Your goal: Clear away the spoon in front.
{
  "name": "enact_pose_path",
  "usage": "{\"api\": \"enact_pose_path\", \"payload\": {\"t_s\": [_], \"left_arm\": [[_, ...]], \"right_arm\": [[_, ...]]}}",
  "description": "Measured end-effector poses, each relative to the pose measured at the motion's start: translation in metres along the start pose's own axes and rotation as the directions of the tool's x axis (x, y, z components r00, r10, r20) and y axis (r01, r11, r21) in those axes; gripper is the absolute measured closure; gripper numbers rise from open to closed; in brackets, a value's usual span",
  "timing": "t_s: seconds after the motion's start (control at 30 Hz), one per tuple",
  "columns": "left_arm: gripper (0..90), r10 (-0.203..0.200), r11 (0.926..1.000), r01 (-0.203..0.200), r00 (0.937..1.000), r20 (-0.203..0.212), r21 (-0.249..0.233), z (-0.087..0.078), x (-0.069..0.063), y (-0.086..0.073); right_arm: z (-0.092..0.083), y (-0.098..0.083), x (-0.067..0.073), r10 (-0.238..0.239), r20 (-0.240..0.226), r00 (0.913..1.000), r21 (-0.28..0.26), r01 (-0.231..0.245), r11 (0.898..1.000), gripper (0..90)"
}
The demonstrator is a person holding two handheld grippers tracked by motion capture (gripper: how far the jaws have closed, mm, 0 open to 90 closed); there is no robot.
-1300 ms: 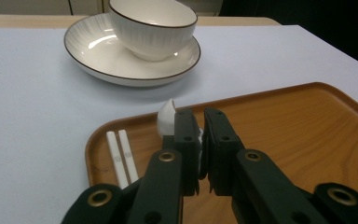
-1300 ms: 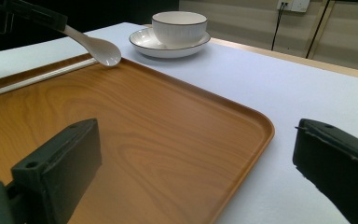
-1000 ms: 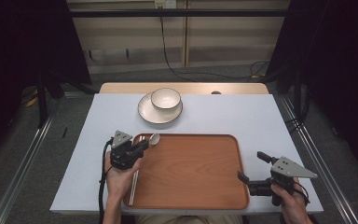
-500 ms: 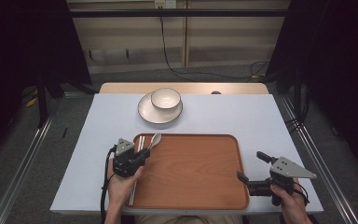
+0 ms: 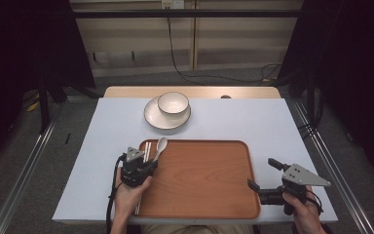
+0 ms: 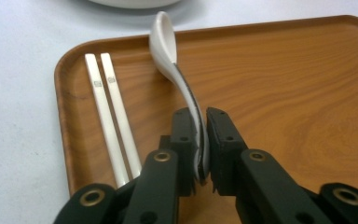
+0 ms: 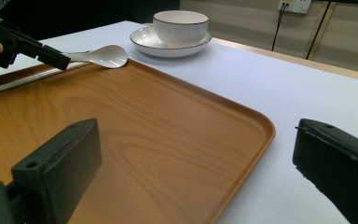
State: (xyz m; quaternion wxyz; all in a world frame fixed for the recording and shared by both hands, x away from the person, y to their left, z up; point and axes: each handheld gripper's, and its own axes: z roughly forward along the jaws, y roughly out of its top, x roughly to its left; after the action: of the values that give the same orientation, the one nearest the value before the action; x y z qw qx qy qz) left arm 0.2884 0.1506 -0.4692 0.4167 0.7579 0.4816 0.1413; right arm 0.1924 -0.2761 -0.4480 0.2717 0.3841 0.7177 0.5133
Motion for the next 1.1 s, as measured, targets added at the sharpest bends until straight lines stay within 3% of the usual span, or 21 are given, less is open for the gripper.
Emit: {"api": "enact_pose_path", "payload": {"t_s": [0.1, 0.2, 0.53, 0.63, 0.7, 1.03, 1.1], "left_arm": [[80.6, 0.006, 1.0000, -0.006, 1.0000, 0.002, 0.005, 0.0008, 0.0000, 0.0003], [78.1, -0.013, 0.9999, 0.013, 0.9999, 0.005, 0.007, 0.0022, 0.0001, 0.0003], [71.7, 0.023, 0.9994, -0.023, 0.9997, 0.008, 0.025, 0.0032, -0.0013, 0.0004], [68.8, 0.012, 0.9997, -0.012, 0.9998, 0.012, 0.019, 0.0045, -0.0024, 0.0001], [65.4, 0.033, 0.9992, -0.033, 0.9994, 0.013, 0.024, 0.0041, -0.0027, 0.0001], [47.7, 0.027, 0.9994, -0.026, 0.9990, 0.036, -0.024, 0.0042, 0.0026, 0.0038], [41.4, 0.013, 0.9996, -0.012, 0.9998, 0.014, -0.024, 0.0046, 0.0035, 0.0053]], "right_arm": [[-0.0001, 0.0000, 0.0000, 0.000, 0.000, 1.0000, 0.000, 0.000, 1.000, 0.7], [-0.0002, 0.0000, -0.0001, 0.002, 0.001, 1.0000, -0.001, -0.002, 1.000, 0.7], [-0.0001, 0.0000, 0.0000, 0.001, 0.000, 1.0000, 0.000, -0.001, 1.000, 0.7], [-0.0003, 0.0000, 0.0000, 0.002, 0.001, 1.0000, -0.002, -0.002, 1.000, 0.7], [-0.0003, 0.0000, -0.0001, 0.002, 0.000, 1.0000, -0.001, -0.002, 1.000, 0.7], [-0.0006, 0.0000, -0.0001, 0.007, -0.002, 1.0000, -0.001, -0.007, 1.000, 0.7], [-0.0005, 0.0000, -0.0002, 0.005, -0.004, 1.0000, -0.001, -0.005, 1.000, 0.7]]}}
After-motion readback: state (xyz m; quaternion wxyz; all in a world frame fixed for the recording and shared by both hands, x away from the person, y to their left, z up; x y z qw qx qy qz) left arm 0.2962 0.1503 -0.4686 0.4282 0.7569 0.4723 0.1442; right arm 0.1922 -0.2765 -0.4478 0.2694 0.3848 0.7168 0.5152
